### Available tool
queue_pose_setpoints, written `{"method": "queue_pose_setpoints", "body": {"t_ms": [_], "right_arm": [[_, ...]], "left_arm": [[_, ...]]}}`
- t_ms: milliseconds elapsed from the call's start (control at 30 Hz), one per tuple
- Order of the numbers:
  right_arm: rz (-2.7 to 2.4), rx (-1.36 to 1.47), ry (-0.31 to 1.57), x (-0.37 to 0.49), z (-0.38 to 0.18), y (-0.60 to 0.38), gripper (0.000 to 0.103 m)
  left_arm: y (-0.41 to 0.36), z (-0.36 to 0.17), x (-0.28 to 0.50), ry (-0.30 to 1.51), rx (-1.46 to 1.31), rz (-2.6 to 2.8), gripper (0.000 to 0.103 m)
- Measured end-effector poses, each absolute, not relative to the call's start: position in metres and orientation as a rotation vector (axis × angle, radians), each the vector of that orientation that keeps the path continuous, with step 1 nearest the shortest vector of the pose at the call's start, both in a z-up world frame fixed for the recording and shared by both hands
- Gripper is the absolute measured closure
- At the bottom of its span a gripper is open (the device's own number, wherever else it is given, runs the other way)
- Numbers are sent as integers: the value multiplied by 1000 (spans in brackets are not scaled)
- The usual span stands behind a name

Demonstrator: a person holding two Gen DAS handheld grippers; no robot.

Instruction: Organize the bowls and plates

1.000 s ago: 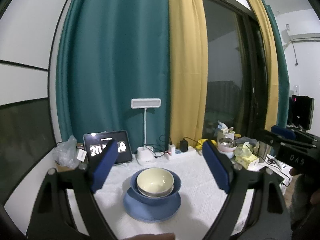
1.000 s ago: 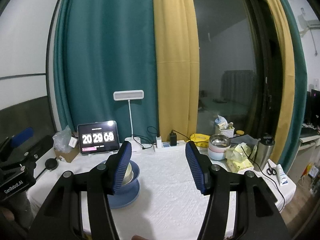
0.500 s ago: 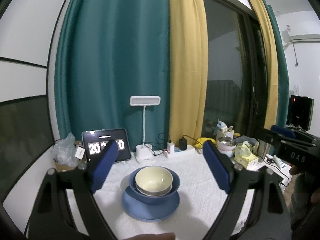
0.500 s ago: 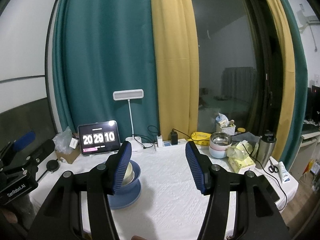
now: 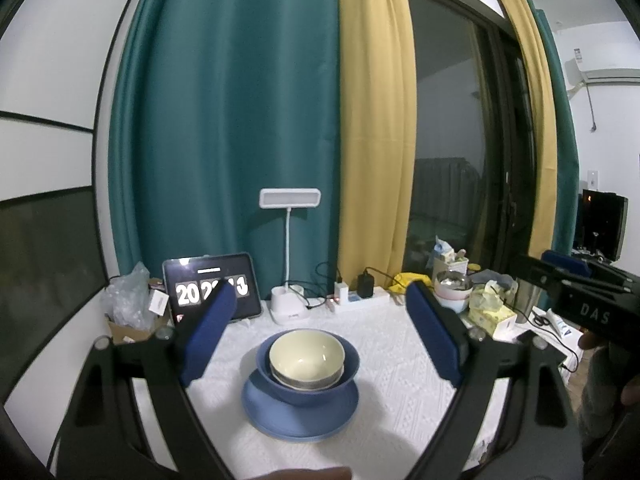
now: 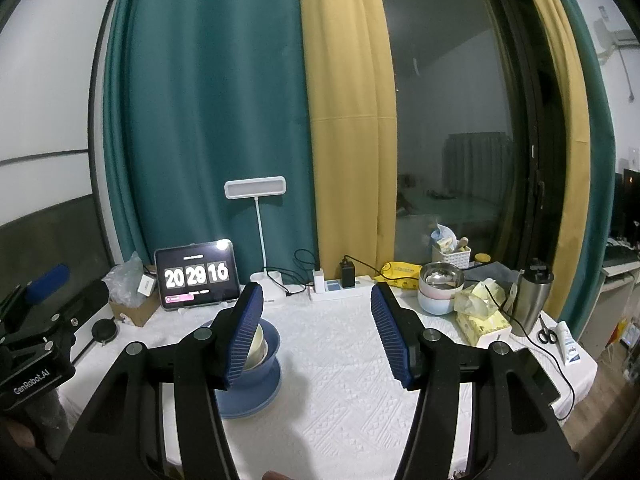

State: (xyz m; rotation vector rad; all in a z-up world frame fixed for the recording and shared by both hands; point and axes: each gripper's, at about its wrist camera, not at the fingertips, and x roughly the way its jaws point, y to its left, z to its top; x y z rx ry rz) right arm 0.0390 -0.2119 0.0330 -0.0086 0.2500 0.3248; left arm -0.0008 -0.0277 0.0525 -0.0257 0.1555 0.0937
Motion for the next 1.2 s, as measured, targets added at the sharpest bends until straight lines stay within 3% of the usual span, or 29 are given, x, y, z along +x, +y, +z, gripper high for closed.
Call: {"method": "queue_pose_setpoints", "body": {"t_ms": [1200], "right_arm": [[323,-7,255,39,31,-211,44]], "left_arm": [[-30,50,-1,160,-30,98,15]]}}
